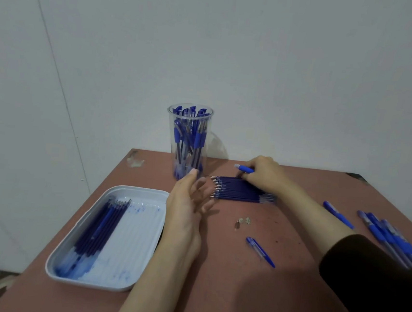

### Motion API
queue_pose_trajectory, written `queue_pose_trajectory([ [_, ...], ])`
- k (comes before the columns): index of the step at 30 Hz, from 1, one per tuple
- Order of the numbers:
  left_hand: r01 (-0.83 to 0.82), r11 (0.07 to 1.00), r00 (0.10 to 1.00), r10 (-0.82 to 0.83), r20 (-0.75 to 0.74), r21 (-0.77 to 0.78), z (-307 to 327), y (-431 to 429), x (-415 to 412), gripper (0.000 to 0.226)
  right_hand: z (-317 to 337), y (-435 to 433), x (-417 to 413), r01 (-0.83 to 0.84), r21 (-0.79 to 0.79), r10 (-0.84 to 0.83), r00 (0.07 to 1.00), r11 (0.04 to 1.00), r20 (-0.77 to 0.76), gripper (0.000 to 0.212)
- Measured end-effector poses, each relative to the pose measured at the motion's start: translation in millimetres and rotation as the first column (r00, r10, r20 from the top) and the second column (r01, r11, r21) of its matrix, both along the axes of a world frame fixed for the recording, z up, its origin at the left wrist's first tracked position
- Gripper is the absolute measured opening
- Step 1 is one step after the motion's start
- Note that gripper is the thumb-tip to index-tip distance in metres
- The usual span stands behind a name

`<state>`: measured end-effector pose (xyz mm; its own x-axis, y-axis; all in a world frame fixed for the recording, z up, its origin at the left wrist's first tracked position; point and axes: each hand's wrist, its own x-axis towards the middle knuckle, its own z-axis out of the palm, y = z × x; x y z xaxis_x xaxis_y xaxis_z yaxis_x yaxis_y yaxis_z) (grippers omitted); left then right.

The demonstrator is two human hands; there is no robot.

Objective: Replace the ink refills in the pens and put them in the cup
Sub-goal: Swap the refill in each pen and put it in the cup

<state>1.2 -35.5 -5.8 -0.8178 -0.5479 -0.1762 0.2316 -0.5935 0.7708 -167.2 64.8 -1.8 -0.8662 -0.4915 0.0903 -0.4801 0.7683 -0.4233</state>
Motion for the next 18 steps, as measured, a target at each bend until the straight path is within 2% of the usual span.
queue_pose_trajectory([
  [3,0.017,1.000,1.000,-0.017,0.011,-0.009,-1,0,0,0.021,1,2,-3,-0.001,-0.012,0.001,1.000,1.000,0.022,0.030],
  [9,0.022,0.999,0.999,-0.021,0.030,-0.038,0,-1,1,0.019,5,6,7,0.004,-0.068,-0.005,1.000,0.998,-0.005,0.026],
  [12,0.008,0.997,1.000,-0.009,-0.008,-0.082,2,2,1,0.011,10,9,24,-0.009,-0.109,0.003,0.999,0.994,-0.049,0.027],
  [14,0.001,0.980,0.999,-0.008,-0.034,-0.199,2,3,1,0.012,11,11,44,-0.022,-0.149,0.009,0.996,0.989,-0.087,0.028],
  [15,-0.009,0.950,0.999,-0.003,-0.038,-0.313,0,4,2,0.013,11,13,56,-0.024,-0.177,0.004,0.994,0.984,-0.110,0.029],
  [16,-0.025,0.886,0.999,0.008,-0.039,-0.463,-1,5,5,0.015,8,14,69,-0.024,-0.203,-0.003,0.991,0.979,-0.130,0.028],
  [18,-0.064,0.669,0.998,0.041,-0.049,-0.740,-2,4,15,0.017,2,16,92,-0.028,-0.226,-0.007,0.988,0.974,-0.156,0.017],
])
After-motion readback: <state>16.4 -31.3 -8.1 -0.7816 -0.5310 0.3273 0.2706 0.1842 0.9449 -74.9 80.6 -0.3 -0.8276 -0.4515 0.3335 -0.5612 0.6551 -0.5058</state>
